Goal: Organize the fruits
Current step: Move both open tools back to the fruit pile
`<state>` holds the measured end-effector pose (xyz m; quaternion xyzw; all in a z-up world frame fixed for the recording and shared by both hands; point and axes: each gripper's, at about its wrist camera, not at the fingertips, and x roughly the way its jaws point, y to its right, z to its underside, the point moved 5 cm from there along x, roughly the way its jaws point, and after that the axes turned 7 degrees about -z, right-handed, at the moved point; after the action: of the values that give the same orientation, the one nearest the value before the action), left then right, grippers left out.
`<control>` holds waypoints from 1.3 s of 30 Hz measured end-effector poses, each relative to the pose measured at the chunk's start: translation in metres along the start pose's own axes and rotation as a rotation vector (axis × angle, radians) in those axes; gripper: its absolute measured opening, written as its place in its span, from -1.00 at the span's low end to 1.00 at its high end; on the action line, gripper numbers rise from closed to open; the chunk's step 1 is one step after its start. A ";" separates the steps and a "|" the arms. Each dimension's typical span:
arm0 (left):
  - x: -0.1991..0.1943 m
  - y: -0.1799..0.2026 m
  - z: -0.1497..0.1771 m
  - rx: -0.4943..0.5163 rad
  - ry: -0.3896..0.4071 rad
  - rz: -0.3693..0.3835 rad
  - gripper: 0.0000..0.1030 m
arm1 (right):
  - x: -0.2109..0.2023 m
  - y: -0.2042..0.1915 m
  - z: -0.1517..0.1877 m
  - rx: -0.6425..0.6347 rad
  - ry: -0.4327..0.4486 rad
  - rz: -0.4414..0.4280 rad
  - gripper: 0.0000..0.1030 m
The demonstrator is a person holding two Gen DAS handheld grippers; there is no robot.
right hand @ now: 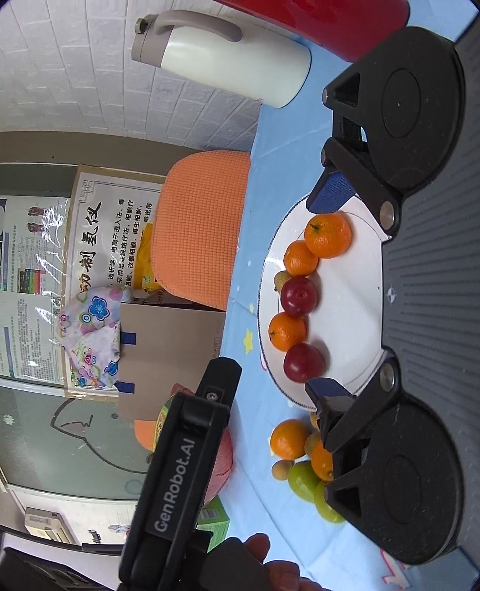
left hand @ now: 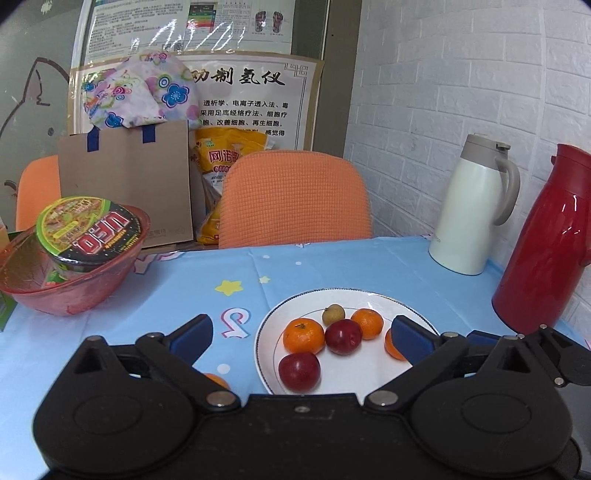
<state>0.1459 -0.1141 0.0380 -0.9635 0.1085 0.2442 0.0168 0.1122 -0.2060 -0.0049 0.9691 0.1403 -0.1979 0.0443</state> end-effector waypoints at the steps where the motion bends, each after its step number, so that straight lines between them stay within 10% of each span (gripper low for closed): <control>1: -0.004 -0.002 0.000 0.000 0.006 -0.001 1.00 | -0.002 -0.003 0.000 -0.001 0.003 0.001 1.00; 13: -0.057 -0.043 0.021 -0.079 0.041 -0.027 1.00 | -0.027 -0.051 0.011 -0.003 -0.009 -0.058 1.00; 26: -0.069 -0.093 0.092 -0.185 -0.110 -0.063 1.00 | -0.026 -0.097 0.046 0.055 -0.108 -0.179 1.00; 39: -0.048 -0.090 0.096 -0.184 -0.150 0.051 1.00 | -0.021 -0.122 0.048 0.020 -0.151 -0.212 1.00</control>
<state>0.0798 -0.0090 -0.0254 -0.9368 0.1088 0.3251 -0.0698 0.0403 -0.1015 -0.0445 0.9317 0.2362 -0.2751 0.0237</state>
